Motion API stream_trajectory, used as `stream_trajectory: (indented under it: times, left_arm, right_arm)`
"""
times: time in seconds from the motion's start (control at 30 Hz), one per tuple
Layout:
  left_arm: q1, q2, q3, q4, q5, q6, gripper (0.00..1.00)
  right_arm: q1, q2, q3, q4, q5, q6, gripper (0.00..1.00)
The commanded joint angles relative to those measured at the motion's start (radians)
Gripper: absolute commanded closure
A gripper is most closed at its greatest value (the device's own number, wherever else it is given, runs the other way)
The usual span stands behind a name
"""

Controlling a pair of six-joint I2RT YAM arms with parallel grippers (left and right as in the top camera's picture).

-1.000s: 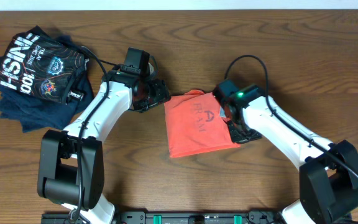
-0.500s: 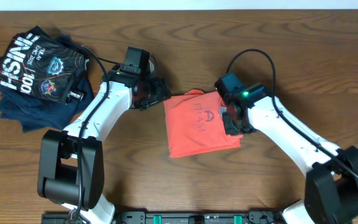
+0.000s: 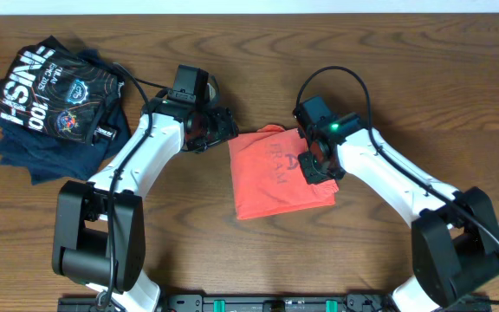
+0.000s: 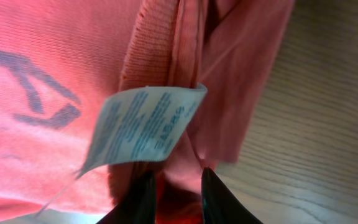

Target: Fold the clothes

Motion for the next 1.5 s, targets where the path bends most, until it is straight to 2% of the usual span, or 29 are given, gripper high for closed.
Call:
stream_trajectory:
  times: [0.0,0.37,0.73,0.8,0.87,0.9,1.07,1.2,1.37,1.47]
  left_arm:
    - [-0.002,0.003,-0.006,-0.002,-0.013,0.010,0.36]
    - [-0.002,0.003,-0.006,-0.002,-0.013,0.010,0.36]
    - [-0.002,0.003,-0.006,-0.002,-0.025,0.010,0.36]
    - [-0.002,0.003,-0.006,-0.002,-0.024,0.010,0.36]
    - [-0.002,0.003,-0.006,-0.002,-0.024,0.010,0.36]
    - [-0.002,0.003,-0.006,-0.002,-0.024,0.010,0.36]
    - [-0.002,0.003,-0.012,-0.002,-0.024,0.010,0.36]
    - [-0.002,0.003,-0.015,-0.002,-0.025,0.010,0.36]
    - [-0.002,0.003,-0.015,-0.002,-0.024,0.010,0.36]
    - [-0.002,0.003,-0.015,-0.003,-0.024,0.010,0.36]
  right_arm:
    - [-0.004,-0.001,0.009,0.008,-0.007,-0.015,0.74]
    - [-0.005,-0.104,0.053,-0.001,-0.010,-0.016,0.60]
    - [0.000,-0.047,0.023,0.010,-0.107,-0.016,0.63]
    - [0.002,-0.038,0.016,0.010,-0.087,-0.015,0.65]
    - [0.002,-0.033,0.011,0.014,-0.065,-0.014,0.78]
    - [0.002,-0.031,0.009,0.016,-0.053,-0.007,0.81]
    - [-0.002,-0.029,-0.008,0.025,-0.037,0.001,0.85]
    - [-0.002,-0.029,-0.020,0.025,-0.037,0.004,0.99]
    - [-0.003,-0.029,-0.020,0.022,-0.035,0.022,0.99]
    - [-0.019,-0.029,-0.020,-0.021,0.085,0.150,0.99]
